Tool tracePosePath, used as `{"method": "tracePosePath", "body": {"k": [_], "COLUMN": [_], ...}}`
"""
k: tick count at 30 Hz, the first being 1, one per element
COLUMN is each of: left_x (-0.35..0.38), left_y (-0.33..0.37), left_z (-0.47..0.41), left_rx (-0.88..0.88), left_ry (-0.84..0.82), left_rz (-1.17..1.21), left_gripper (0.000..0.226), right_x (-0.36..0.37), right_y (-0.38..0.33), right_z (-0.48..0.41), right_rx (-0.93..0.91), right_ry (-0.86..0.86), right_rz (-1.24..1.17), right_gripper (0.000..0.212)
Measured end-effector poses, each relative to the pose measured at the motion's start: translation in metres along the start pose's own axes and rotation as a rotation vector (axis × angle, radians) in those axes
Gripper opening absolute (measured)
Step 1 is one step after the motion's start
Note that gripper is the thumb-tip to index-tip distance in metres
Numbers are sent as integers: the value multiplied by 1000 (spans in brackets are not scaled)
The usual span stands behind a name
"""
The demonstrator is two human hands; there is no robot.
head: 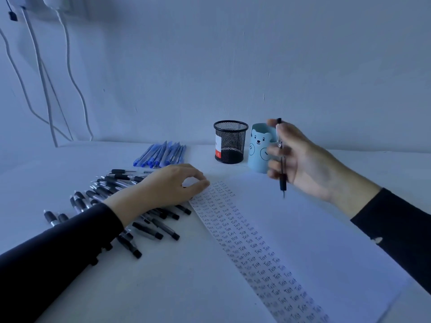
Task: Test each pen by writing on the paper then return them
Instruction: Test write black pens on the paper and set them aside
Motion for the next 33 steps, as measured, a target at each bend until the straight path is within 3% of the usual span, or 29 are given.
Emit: {"method": "tracePosePath", "body": {"k": [4, 8, 12, 16, 21, 26, 33], "left_x": [5, 8, 8, 9, 9, 7, 9], "left_y": [2, -1, 2, 3, 4, 5, 4], "left_z": [1, 1, 3, 3, 2, 2, 0], "left_rx": [13, 8, 10, 24, 29, 41, 55], "left_ry": [-65, -107, -136, -153, -164, -156, -148], "left_rz": [5, 22, 14, -22, -42, -46, -62], "left_gripper": [62, 67, 62, 66, 53, 52, 60], "right_x": [5, 7, 19, 25, 20, 23, 16], "right_y": [14, 15, 13, 20, 53, 60, 57], "right_z": [2, -5, -14, -26, -24, -31, -40], "right_rx": [219, 221, 180, 127, 372, 297, 35], "right_ry": [28, 116, 71, -14, -89, -166, -49], "right_rz": [-2, -70, 31, -3, 126, 231, 591], "right_gripper": [58, 56, 63, 44, 73, 34, 34]}}
Point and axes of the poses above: each hand's wrist, its own z-axis away from the middle knuckle, its own x-axis out of the palm, y = z × x, the point moved 8 cm from there along -z, towards the middle knuckle, and after that the axes turned 15 degrees about -z, right-handed, at the moved point
